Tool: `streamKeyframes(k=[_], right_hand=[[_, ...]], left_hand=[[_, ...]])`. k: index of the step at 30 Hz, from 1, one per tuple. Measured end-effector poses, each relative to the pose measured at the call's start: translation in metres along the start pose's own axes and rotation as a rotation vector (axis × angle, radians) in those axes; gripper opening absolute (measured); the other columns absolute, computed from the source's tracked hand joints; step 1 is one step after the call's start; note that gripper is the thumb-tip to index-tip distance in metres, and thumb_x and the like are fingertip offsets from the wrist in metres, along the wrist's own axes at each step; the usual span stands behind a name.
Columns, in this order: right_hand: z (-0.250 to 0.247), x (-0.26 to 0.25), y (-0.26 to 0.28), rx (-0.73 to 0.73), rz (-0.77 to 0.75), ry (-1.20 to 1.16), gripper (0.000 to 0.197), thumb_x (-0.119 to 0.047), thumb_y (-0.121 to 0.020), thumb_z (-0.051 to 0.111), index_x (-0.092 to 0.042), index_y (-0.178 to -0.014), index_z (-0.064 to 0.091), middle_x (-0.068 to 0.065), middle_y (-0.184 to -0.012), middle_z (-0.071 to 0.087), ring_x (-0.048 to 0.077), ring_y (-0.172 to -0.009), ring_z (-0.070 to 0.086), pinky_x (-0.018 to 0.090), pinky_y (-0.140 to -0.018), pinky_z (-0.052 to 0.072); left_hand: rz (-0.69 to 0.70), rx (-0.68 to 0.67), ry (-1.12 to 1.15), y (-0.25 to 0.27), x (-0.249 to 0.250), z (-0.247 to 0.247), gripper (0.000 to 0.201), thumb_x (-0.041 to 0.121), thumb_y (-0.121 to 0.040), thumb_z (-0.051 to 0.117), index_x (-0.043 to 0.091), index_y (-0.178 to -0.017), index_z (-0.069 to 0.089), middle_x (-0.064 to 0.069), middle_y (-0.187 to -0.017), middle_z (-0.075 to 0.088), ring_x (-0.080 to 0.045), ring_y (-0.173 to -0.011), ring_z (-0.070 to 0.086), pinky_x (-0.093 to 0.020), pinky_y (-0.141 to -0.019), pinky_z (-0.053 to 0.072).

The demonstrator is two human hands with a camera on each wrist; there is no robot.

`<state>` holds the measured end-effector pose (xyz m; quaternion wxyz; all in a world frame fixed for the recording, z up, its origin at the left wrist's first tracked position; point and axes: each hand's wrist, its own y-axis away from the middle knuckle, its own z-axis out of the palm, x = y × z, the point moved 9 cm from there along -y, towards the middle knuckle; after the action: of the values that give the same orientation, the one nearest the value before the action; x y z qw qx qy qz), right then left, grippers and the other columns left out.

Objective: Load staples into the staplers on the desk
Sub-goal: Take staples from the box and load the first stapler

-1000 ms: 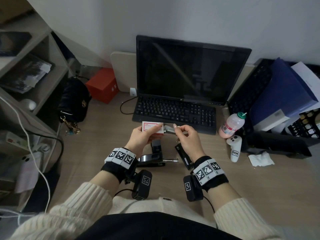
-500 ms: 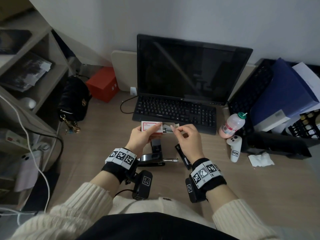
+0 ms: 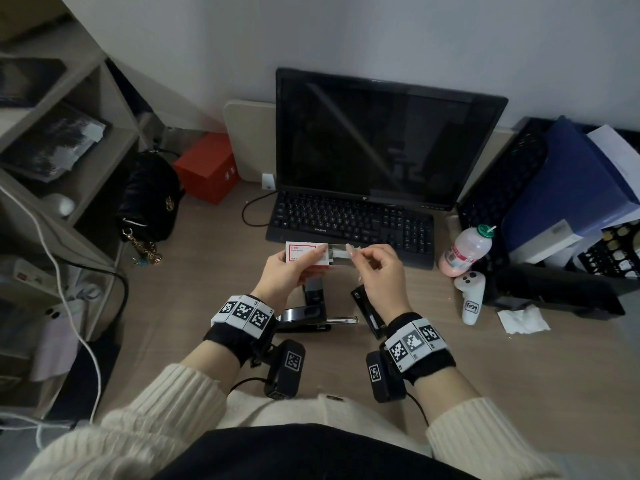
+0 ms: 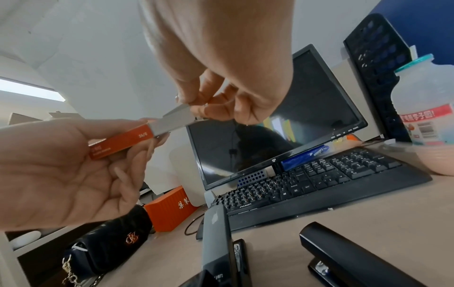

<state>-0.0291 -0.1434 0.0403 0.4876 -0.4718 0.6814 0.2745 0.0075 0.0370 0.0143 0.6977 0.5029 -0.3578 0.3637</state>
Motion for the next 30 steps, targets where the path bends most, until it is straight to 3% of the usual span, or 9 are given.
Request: streamKeyframes(k=[3, 8, 12, 19, 22, 30], right_hand=[[-0.003, -0.003, 0.0, 0.025, -0.001, 0.001, 0.027, -0.03, -0.09, 0.065, -0.005, -0.079, 0.067, 0.004, -0.094, 0.057, -0.008, -0.068, 0.054, 0.008, -0.064, 0.043], [-0.004, -0.008, 0.001, 0.015, -0.008, -0.038, 0.03, -0.026, -0.094, 0.059, 0.001, -0.083, 0.065, 0.009, -0.095, 0.055, -0.012, -0.061, 0.053, 0.005, -0.06, 0.041], [-0.006, -0.003, 0.001, 0.039, 0.046, -0.112, 0.039, -0.035, -0.096, 0.052, 0.0, -0.08, 0.059, 0.016, -0.087, 0.055, -0.002, -0.054, 0.051, 0.01, -0.057, 0.043], [-0.004, -0.003, 0.003, 0.021, 0.095, -0.18, 0.033, -0.037, -0.1, 0.043, -0.01, -0.084, 0.053, 0.002, -0.065, 0.05, 0.0, -0.051, 0.048, 0.013, -0.054, 0.043], [-0.007, -0.004, 0.004, 0.041, 0.11, -0.244, 0.033, -0.036, -0.101, 0.041, -0.01, -0.083, 0.05, 0.003, -0.065, 0.047, 0.001, -0.05, 0.047, 0.014, -0.052, 0.043], [-0.015, 0.003, 0.005, 0.119, 0.161, -0.299, 0.024, -0.035, -0.101, 0.042, -0.017, -0.09, 0.053, 0.0, -0.078, 0.064, 0.006, -0.048, 0.059, 0.02, -0.054, 0.05]], left_hand=[[-0.01, -0.007, -0.003, -0.001, -0.002, -0.001, 0.039, 0.03, -0.084, 0.075, 0.005, -0.113, 0.068, -0.008, -0.096, 0.076, -0.014, -0.078, 0.072, -0.013, -0.056, 0.046], [-0.016, -0.027, 0.024, -0.002, -0.003, 0.0, 0.038, 0.029, -0.084, 0.075, 0.006, -0.113, 0.067, -0.012, -0.102, 0.075, -0.016, -0.081, 0.071, -0.012, -0.053, 0.047], [-0.028, -0.045, 0.026, -0.003, -0.005, 0.0, 0.037, 0.031, -0.085, 0.074, 0.008, -0.113, 0.067, -0.011, -0.105, 0.075, -0.018, -0.086, 0.071, -0.016, -0.06, 0.046], [-0.037, -0.057, 0.034, -0.004, -0.008, 0.001, 0.03, 0.029, -0.085, 0.074, 0.012, -0.108, 0.067, -0.01, -0.102, 0.074, -0.019, -0.087, 0.071, -0.018, -0.06, 0.043], [-0.038, -0.06, 0.043, -0.004, -0.009, 0.0, 0.032, 0.029, -0.086, 0.073, 0.011, -0.111, 0.066, -0.011, -0.107, 0.074, -0.02, -0.09, 0.07, -0.019, -0.062, 0.043], [-0.034, -0.071, 0.071, -0.003, -0.01, -0.003, 0.032, 0.029, -0.088, 0.071, 0.012, -0.115, 0.066, -0.008, -0.105, 0.074, -0.015, -0.085, 0.069, -0.022, -0.065, 0.041]])
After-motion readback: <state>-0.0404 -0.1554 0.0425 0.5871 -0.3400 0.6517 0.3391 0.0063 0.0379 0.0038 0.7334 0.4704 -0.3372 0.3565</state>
